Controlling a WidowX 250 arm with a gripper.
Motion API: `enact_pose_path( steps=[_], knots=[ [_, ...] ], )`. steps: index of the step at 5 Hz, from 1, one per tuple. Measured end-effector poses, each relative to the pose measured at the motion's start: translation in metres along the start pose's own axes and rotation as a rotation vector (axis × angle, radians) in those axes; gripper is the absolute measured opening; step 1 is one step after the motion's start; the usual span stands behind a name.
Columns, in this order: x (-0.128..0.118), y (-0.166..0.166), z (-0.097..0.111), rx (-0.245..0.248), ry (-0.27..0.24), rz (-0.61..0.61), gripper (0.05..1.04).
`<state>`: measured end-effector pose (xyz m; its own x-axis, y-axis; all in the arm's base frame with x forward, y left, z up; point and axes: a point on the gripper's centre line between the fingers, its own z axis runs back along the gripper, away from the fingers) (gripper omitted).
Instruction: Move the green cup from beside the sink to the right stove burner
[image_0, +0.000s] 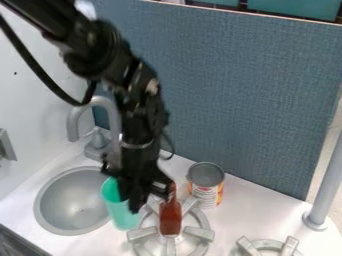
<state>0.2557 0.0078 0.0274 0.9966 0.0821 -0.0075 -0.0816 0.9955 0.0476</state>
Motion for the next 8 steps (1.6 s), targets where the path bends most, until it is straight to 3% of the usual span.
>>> enact_pose_path(
  steps=[1, 2, 3, 4, 5, 6, 8],
  knots=[
    [-0.012, -0.045, 0.03, -0.053, -0.03, -0.138, 0.093],
    [-0.014, -0.081, 0.035, -0.114, -0.049, -0.246, 0.093],
    [-0.006, -0.125, 0.016, -0.136, -0.006, -0.377, 0.093],
    [0.011, -0.155, -0.008, -0.118, 0.023, -0.469, 0.093],
    [0.023, -0.176, -0.019, -0.062, 0.025, -0.555, 0.093],
    [0.034, -0.184, -0.024, -0.029, -0.001, -0.58, 0.093],
    [0.048, -0.195, -0.046, -0.018, 0.04, -0.618, 0.093]
  ],
)
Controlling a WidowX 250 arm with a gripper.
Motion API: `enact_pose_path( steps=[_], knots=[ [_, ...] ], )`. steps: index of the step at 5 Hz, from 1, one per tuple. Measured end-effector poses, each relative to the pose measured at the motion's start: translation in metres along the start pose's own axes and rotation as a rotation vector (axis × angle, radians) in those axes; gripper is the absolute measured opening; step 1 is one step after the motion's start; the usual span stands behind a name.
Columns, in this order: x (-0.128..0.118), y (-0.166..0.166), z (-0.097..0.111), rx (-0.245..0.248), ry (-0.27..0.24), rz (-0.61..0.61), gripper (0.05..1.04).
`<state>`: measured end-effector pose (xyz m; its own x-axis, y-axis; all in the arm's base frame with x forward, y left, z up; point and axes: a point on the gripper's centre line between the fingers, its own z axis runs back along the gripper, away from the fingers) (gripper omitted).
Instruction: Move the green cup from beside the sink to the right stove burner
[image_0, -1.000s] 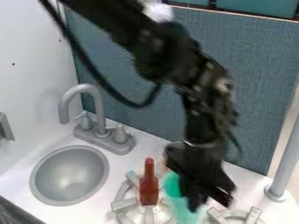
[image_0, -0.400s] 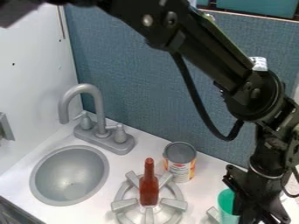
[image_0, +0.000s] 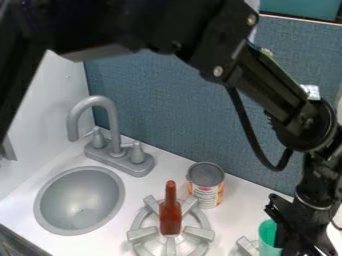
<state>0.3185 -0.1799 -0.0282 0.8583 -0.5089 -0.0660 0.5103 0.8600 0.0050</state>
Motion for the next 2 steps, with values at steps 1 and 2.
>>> enact_pose_path(
  steps=[1, 2],
  knots=[
    [-0.0006, -0.0005, -0.0093, 0.029, 0.034, -0.028, 0.093],
    [0.0023, -0.0101, -0.0157, 0.068, 0.06, -0.077, 0.093]
  ],
)
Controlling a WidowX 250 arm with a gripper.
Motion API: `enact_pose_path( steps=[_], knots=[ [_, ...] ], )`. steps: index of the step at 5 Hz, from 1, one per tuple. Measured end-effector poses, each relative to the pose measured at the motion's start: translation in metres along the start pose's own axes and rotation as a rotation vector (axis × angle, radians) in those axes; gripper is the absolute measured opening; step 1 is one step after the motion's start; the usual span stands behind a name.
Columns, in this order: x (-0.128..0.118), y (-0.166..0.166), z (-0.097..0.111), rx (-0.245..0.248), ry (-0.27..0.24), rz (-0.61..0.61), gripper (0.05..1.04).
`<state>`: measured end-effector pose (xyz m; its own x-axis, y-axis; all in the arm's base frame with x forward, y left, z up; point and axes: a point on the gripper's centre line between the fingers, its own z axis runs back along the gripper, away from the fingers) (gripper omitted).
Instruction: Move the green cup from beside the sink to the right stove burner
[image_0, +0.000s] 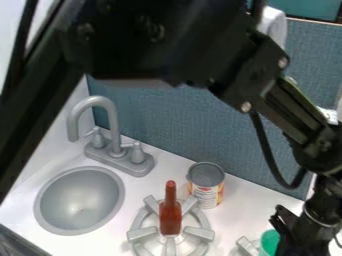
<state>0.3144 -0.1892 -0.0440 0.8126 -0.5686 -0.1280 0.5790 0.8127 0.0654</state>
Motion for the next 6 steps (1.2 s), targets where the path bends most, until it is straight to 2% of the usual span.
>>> enact_pose_path(
  steps=[1, 3, 4, 5, 6],
  knots=[
    [0.004, -0.002, -0.001, 0.016, -0.022, -0.029, 0.093],
    [0.005, -0.007, -0.004, -0.036, -0.03, -0.051, 0.115],
    [0.005, -0.005, -0.007, -0.048, 0.015, -0.006, 0.321],
    [0.003, -0.005, -0.004, -0.079, 0.025, 0.037, 0.619],
    [0.004, 0.009, 0.031, -0.109, -0.069, 0.097, 0.908]
  ],
)
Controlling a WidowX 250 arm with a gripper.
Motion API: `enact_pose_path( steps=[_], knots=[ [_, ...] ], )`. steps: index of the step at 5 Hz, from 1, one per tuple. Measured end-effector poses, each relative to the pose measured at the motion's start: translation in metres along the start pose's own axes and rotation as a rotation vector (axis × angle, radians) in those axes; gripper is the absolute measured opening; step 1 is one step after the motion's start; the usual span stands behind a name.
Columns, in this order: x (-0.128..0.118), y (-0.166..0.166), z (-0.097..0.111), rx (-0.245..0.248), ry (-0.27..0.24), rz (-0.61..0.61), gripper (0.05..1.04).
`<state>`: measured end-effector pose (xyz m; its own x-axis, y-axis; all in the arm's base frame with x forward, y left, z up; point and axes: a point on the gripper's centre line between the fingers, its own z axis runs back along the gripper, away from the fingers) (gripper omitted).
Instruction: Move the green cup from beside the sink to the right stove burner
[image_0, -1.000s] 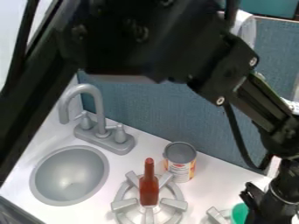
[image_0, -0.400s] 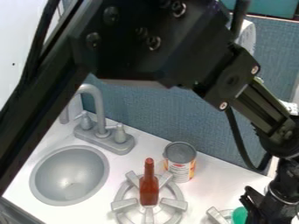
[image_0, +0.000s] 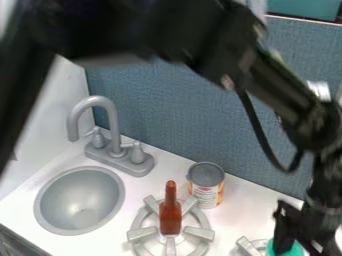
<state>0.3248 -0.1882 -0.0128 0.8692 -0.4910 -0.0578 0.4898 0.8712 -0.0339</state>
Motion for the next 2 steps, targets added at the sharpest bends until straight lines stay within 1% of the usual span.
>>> enact_pose_path(
  steps=[1, 2],
  knots=[
    [-0.021, 0.015, 0.029, 0.007, 0.014, 0.106, 1.007],
    [-0.067, 0.039, 0.049, 0.019, 0.069, 0.243, 1.002]
  ],
)
